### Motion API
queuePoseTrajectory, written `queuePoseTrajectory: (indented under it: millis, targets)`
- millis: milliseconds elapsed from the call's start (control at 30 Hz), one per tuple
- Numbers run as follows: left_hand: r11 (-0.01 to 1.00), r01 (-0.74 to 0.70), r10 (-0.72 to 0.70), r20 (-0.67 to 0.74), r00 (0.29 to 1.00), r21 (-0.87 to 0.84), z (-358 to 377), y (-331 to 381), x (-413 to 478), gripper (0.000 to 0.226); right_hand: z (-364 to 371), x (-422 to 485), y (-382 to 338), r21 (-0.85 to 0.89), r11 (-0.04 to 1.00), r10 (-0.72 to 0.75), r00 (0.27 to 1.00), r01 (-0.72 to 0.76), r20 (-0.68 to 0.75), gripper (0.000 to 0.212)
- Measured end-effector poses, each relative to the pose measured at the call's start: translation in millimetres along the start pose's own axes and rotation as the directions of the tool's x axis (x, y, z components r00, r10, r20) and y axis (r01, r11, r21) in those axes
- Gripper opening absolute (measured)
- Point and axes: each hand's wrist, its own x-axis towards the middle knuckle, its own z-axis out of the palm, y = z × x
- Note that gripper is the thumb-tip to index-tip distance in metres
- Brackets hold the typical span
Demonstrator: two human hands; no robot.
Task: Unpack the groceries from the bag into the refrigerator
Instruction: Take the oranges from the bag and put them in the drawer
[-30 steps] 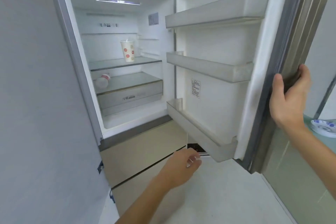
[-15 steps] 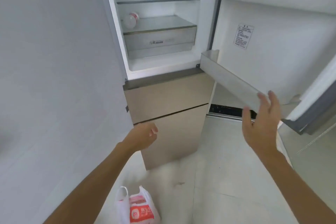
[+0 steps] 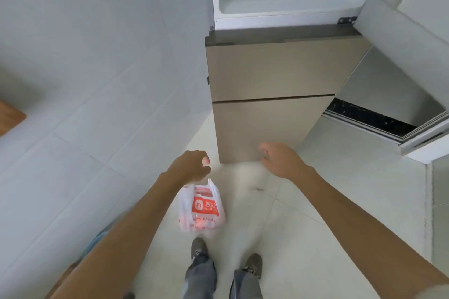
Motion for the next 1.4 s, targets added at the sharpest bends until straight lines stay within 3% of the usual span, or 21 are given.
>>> queuePoseTrajectory:
  millis: [167, 500, 633, 833, 1000, 1133, 1267, 1333, 1400]
  targets:
    - [0.994, 0.109, -0.107, 0.055, 0.993, -0.032, 27, -39, 18, 0.024, 50, 30, -23, -0.008, 1.000, -0.011, 0.990, 0.012, 0.138, 0.041]
    - [0.954, 0.243, -0.224, 0.119, 0.967, -0.177, 82, -127, 94, 0.029, 153, 109, -66, -0.088, 0.996, 0.040, 0.951, -0.014, 0.306, 0.035]
    - [0.954, 0.266, -0.238, 0.191, 0.952, -0.137, 119, -177, 139, 0.032, 207, 153, -74, -0.094, 0.996, 0.033, 0.942, -0.001, 0.334, 0.034]
    - [0.925, 0.322, -0.286, 0.188, 0.940, -0.201, 201, -238, 225, 0.029, 323, 221, -63, -0.078, 0.996, -0.016, 0.918, 0.051, 0.396, 0.031]
    - [0.894, 0.381, -0.333, 0.219, 0.917, -0.236, 317, -289, 285, 0.030, 443, 273, -30, -0.113, 0.992, 0.000, 0.880, 0.062, 0.475, 0.028]
    - [0.918, 0.328, -0.304, 0.133, 0.943, -0.225, 402, -327, 340, 0.034, 526, 320, 0, -0.069, 0.997, -0.003, 0.858, 0.045, 0.514, 0.031]
    - [0.990, 0.100, -0.100, 0.000, 0.995, -0.098, 467, -358, 398, 0.041, 588, 361, 28, -0.172, 0.974, -0.062, 0.904, 0.147, 0.423, 0.035]
    - [0.992, -0.043, 0.034, 0.080, 0.996, 0.121, 493, -376, 422, 0.045, 616, 374, 40, -0.235, 0.952, -0.086, 0.911, 0.194, 0.404, 0.036]
    - [0.956, -0.110, 0.062, 0.180, 0.982, 0.271, 509, -390, 434, 0.043, 638, 379, 49, -0.276, 0.937, -0.073, 0.892, 0.215, 0.447, 0.036]
